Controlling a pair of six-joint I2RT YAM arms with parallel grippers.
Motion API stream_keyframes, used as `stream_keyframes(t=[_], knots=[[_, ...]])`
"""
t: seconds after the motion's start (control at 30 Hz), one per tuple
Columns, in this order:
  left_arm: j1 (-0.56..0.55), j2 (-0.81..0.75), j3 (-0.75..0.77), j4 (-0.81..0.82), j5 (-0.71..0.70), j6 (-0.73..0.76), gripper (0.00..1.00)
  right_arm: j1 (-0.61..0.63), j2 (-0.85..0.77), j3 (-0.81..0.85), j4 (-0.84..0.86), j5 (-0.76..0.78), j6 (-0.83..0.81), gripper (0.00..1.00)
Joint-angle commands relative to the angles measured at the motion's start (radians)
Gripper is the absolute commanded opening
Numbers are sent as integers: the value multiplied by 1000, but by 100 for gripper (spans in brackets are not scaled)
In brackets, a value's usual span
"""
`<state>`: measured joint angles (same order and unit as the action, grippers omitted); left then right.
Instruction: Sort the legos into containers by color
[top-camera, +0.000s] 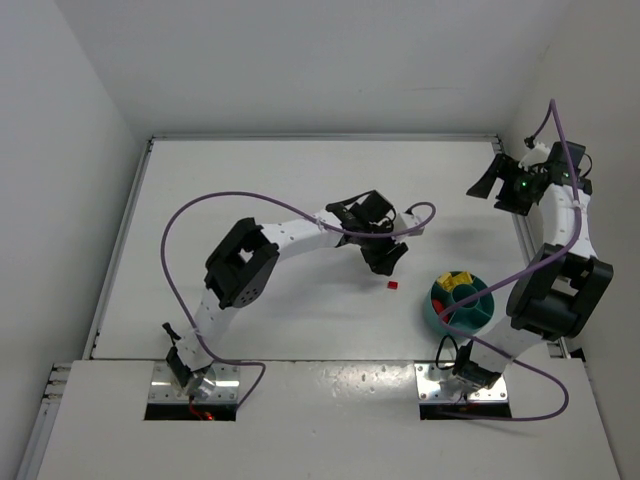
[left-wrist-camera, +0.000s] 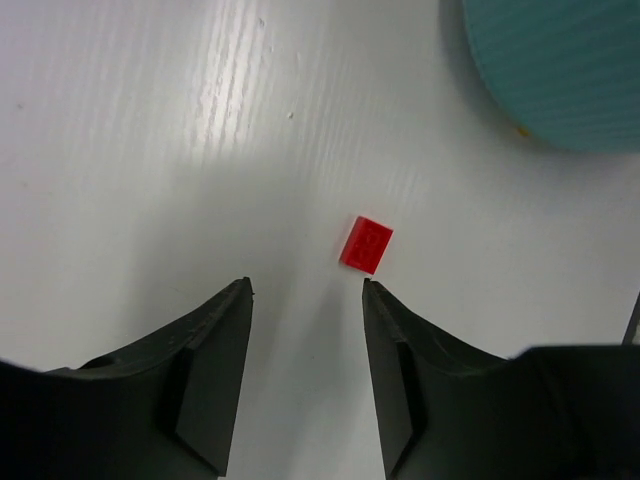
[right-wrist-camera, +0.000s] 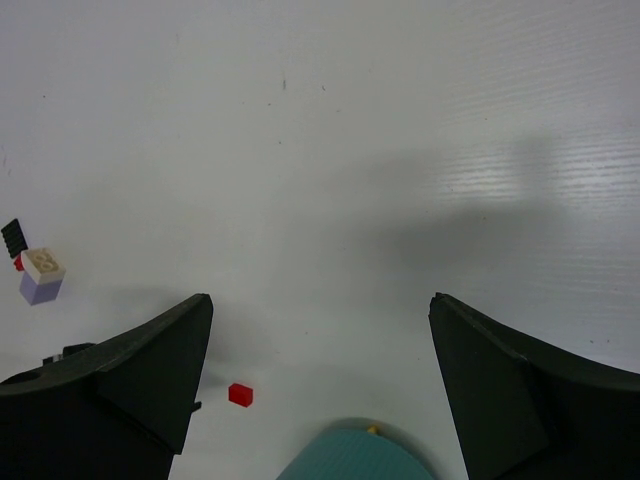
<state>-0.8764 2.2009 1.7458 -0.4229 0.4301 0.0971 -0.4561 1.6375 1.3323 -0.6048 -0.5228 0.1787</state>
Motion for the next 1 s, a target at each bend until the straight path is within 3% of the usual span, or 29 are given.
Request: stream_keyframes(t=[0.0, 0.33, 0.97], knots=[[-4, -3, -17, 3, 13, 53, 54, -3, -1, 31, 28, 6, -21, 90], [-4, 29, -26, -7, 93, 96, 56, -3, -1, 31, 28, 15, -21, 90], [-44, 86, 1, -28, 114, 127, 56, -3, -1, 31, 28, 24, -30, 91]])
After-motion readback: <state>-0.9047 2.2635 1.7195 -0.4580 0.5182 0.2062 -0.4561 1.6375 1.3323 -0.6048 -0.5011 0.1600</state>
